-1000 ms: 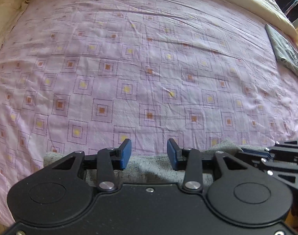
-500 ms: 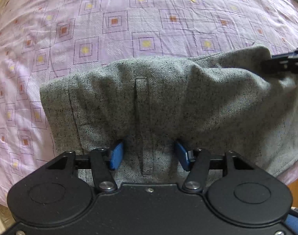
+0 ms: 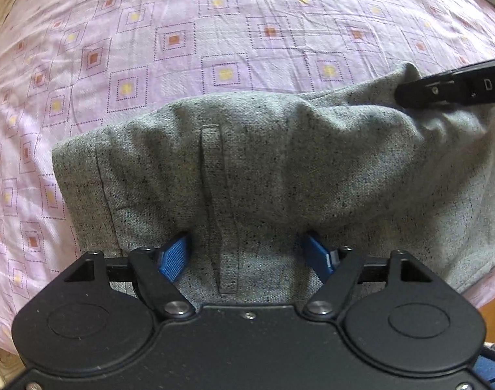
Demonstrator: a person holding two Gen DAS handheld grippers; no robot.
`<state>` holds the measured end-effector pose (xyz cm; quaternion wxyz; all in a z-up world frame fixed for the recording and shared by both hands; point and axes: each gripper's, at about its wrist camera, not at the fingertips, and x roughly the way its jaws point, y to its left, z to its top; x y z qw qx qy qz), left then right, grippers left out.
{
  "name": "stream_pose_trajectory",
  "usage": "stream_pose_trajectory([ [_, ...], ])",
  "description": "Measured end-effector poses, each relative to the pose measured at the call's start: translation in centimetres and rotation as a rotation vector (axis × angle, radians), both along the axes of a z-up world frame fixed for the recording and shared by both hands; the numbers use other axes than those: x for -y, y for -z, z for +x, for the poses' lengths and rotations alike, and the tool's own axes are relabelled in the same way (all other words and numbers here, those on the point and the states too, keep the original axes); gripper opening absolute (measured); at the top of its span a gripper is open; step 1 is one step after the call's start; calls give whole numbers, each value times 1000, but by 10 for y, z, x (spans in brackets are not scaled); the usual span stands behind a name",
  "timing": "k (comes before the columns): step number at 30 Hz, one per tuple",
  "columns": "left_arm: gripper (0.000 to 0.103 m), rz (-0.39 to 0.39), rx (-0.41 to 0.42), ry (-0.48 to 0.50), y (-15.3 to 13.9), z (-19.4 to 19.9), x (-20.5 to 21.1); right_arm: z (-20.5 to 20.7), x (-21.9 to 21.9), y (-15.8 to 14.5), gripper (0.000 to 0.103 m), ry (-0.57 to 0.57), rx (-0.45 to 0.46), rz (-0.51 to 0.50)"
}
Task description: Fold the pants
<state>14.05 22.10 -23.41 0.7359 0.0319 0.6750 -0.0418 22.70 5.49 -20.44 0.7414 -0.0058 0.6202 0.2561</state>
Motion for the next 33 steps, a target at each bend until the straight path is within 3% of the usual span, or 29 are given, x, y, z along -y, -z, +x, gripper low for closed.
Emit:
stream_pose_trajectory([
  [3, 73, -4, 28, 31, -3, -6, 1, -7, 0, -4, 5, -6, 44, -27],
  [5, 62, -10, 78, 75, -17, -10, 3, -12, 2, -8, 4, 9, 69, -17],
  [8, 61, -49, 174, 148, -45, -11, 8, -16, 6, -16, 2, 62, 130, -6],
  [11, 61, -64, 212, 174, -64, 1, 15, -18, 8, -24, 2, 108, 169, 4],
  [16, 62, -43, 188, 169, -73, 25, 21, -9, -1, -39, 2, 97, 275, -37],
  [27, 62, 12, 68, 136, -39, 22, -4, 24, -9, 1, 2, 138, 187, -103],
  [30, 63, -10, 6, 109, -21, 16, -19, 25, -9, 1, 2, 125, 184, -107],
  [33, 65, -34, 1, 99, -18, 10, -26, 29, -12, 2, 2, 119, 179, -116],
])
